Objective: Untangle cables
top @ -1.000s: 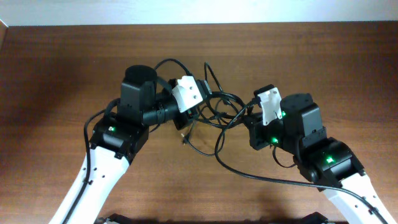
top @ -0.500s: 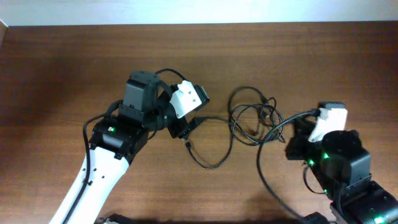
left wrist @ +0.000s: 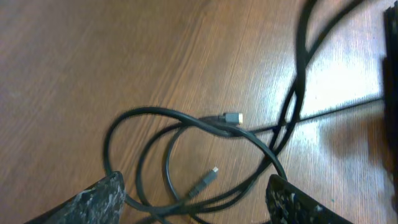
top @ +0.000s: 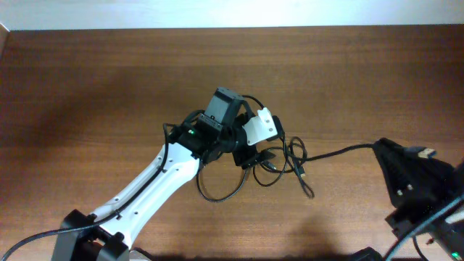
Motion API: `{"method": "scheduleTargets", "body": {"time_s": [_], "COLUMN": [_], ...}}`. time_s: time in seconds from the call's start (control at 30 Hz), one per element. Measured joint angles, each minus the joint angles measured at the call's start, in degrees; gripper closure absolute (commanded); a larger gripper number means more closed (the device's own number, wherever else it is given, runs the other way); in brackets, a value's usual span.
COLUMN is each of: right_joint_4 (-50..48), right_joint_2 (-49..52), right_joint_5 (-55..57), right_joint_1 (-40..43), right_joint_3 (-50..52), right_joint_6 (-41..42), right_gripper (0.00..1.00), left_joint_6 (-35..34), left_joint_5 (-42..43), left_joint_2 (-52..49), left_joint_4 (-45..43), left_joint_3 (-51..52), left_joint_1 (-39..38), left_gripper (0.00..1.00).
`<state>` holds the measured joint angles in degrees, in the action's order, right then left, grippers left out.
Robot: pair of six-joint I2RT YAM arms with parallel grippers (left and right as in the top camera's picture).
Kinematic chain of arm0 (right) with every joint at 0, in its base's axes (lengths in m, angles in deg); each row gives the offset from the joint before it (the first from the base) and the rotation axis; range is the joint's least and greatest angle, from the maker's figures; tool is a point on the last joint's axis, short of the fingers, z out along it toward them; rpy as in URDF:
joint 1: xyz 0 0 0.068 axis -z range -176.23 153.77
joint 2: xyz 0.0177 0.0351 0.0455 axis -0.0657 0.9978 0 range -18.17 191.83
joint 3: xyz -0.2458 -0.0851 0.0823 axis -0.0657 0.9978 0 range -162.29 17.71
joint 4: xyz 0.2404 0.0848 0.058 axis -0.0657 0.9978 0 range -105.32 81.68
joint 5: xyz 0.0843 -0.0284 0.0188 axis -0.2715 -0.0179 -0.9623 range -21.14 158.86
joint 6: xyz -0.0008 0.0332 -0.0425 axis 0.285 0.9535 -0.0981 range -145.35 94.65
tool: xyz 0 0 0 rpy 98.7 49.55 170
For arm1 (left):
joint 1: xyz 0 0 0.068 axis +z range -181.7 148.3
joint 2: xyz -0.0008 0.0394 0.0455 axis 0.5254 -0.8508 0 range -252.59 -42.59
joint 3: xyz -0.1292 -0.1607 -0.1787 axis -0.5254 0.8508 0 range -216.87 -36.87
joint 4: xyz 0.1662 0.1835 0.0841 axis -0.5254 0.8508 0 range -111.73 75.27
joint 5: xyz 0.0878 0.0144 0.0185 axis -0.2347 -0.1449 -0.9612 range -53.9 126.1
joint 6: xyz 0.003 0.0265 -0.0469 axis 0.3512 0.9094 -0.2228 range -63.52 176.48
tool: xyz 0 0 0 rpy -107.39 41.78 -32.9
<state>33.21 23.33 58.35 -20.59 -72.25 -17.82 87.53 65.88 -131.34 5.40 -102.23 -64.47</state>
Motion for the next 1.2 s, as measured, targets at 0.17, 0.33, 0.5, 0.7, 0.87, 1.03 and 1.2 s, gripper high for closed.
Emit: {"method": "scheduleTargets", "body": {"time_s": [0.17,0.33,0.5,0.7,0.87,1.03,1.2], "right_joint_4": [3.9,19.5,24.7,21.1,9.9,5.7,5.6], "right_joint_2": [0.1,0.2,3.0,24.3,40.7,48.5,52.4], "right_joint_5": [0.7,30.4,35.8,27.1,20.4,14.7,9.7], "right_joint_1": [0.0,-0.1,-0.1,-0.1,-0.1,5.1,12.5], "right_joint_3": [-5.0,-5.7,-0.5,15.5,16.0,16.1,16.5], "right_joint_6": [-0.1,2.8,6.8,6.1,0.5,-0.9,-1.5], "right_gripper": [0.63,0.0,0.01,0.01,0.01,0.0,0.11], "left_joint_6": [0.4,0.4,0.4,0.4,-3.2,-8.8,-11.3], "left_joint_5": [0.0,0.0,0.0,-3.2,-6.7,-9.3,-9.9], "left_joint_2": [0.0,0.0,0.0,0.0,6.6,17.6,20.4], "left_joint_4": [-2.9,-3.0,-3.0,-3.0,-1.4,4.2,5.2], "left_joint_3": [0.0,0.0,0.0,0.0,0.0,-0.1,-0.1], "left_joint_1": [-0.8,-0.8,-0.8,-0.3,11.6,24.0,26.2], "left_gripper": [0.03,0.07,0.12,0.15,0.21,0.24,0.24]}}
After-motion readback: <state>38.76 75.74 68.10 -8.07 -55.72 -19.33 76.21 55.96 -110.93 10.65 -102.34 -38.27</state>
